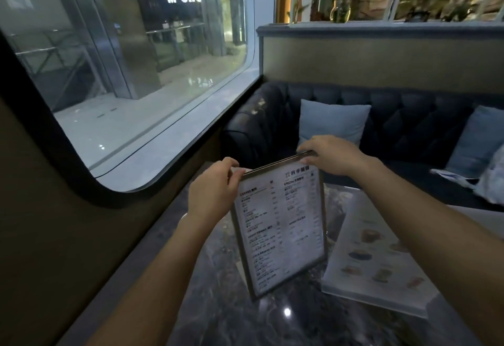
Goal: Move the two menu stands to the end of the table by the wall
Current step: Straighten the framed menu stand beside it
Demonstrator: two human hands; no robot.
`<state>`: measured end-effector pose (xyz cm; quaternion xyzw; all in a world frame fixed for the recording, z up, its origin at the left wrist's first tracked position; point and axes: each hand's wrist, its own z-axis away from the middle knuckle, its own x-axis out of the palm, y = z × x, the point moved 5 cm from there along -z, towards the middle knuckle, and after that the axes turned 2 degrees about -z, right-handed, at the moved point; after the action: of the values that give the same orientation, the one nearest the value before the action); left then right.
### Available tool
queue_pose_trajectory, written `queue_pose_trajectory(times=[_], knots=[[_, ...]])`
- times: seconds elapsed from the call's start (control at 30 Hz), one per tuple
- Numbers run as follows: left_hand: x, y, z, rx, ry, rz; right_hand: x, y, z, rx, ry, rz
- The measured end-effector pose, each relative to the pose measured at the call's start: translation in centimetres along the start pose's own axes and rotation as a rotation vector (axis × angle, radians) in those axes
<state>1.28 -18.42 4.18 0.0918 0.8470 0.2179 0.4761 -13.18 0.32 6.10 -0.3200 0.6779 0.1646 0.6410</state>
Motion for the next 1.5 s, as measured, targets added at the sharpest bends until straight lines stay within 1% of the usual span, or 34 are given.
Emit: queue_pose_trajectory(times=[0.07, 0.13, 0.2, 0.43, 0.53, 0.63, 0.7, 0.83, 0.93, 1.07, 1.27, 1.5], knots=[[0.5, -0.6, 0.0, -0.025, -0.074, 0.074, 0.0, 0.1, -0.3, 0.009, 0.015, -0.002], [1.2, -1.1, 0.2, -0.03, -0.182, 0.157, 0.0, 0.2, -0.6, 0.013, 0.029, -0.002], [1.7, -1.6, 0.3, -0.02, -0.269, 0.173, 0.0, 0.1, -0.9, 0.002, 0.017, 0.007], [1.5, -2.1, -0.4, 0.008, -0.198, 0.188, -0.5, 0.0, -1.1, -0.017, -0.013, -0.027], [1.5, -2.7, -1.6, 0.012, -0.187, 0.143, -0.7, -0.1, -1.1, -0.036, -0.013, -0.024], [1.8, -3.6, -3.1, 0.027, -0.217, 0.122, -0.6, -0.2, -1.0, -0.039, -0.032, -0.051], [2.1, -4.4, -4.2, 0.034, -0.266, 0.136, -0.5, -0.2, -0.9, -0.039, -0.054, -0.062], [2.3, -5.2, -6.1, 0.089, -0.322, 0.14, -0.4, -0.2, -0.8, -0.044, -0.095, -0.101], [2.5, -5.4, -7.0, 0.109, -0.361, 0.16, -0.4, -0.2, -0.8, -0.038, -0.123, -0.137], [2.9, -5.5, -7.6, 0.116, -0.418, 0.228, -0.4, -0.3, -0.6, -0.032, -0.147, -0.121], [3.1, -5.6, -8.0, 0.147, -0.424, 0.301, -0.5, -0.5, -0.3, -0.034, -0.165, -0.119], [3.3, -5.6, -7.5, 0.108, -0.403, 0.378, -0.3, -0.1, -0.1, -0.025, -0.161, -0.145]])
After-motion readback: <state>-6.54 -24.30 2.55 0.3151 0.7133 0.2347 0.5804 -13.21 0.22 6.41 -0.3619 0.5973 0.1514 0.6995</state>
